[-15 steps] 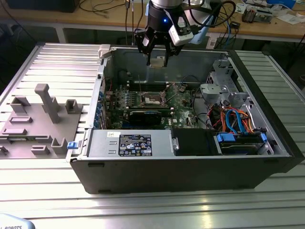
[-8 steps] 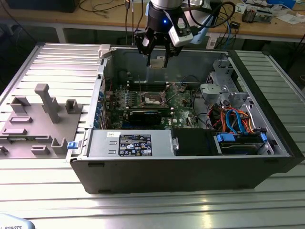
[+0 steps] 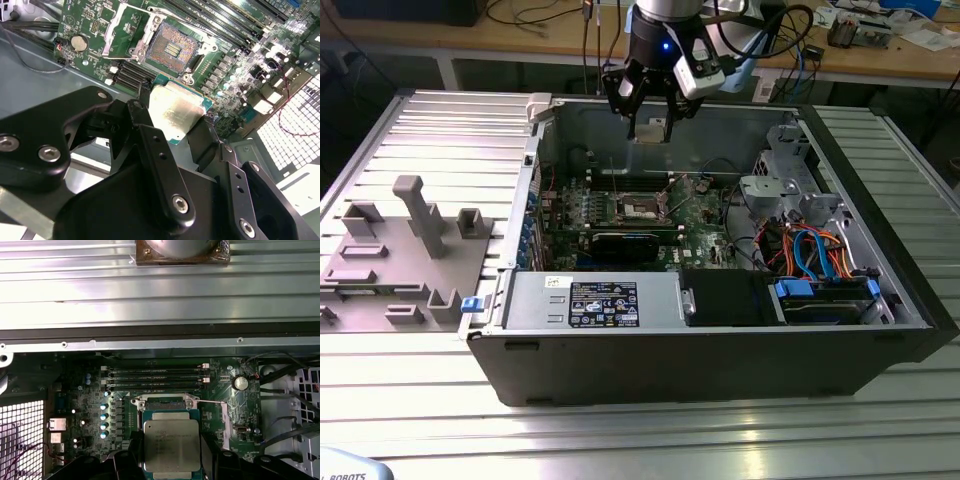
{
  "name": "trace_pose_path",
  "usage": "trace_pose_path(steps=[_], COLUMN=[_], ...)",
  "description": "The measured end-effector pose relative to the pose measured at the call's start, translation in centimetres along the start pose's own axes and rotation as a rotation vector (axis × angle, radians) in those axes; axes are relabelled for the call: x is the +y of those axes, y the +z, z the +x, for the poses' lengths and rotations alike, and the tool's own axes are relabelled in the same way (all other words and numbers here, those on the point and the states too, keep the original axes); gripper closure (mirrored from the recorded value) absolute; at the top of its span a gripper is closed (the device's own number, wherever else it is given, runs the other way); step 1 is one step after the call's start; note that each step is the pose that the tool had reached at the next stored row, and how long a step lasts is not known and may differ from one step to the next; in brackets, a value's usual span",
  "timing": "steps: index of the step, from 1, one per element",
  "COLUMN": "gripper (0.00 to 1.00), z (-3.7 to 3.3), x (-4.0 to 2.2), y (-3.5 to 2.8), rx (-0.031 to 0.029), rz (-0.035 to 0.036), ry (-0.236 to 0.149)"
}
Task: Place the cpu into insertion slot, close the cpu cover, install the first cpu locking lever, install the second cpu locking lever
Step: 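Place the cpu into insertion slot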
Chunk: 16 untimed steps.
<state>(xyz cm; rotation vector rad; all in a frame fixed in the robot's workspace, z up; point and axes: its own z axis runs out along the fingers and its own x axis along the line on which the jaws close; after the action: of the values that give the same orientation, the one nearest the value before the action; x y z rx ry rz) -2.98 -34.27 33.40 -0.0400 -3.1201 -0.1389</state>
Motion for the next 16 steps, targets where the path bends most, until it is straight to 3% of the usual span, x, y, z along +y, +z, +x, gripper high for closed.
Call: trace_pose_path(steps=[16], gripper=[0.45], z=[0.00], x=[-0.03], y=[0.30], rx=[0.0000], rz=[0.0008], ry=[0.000])
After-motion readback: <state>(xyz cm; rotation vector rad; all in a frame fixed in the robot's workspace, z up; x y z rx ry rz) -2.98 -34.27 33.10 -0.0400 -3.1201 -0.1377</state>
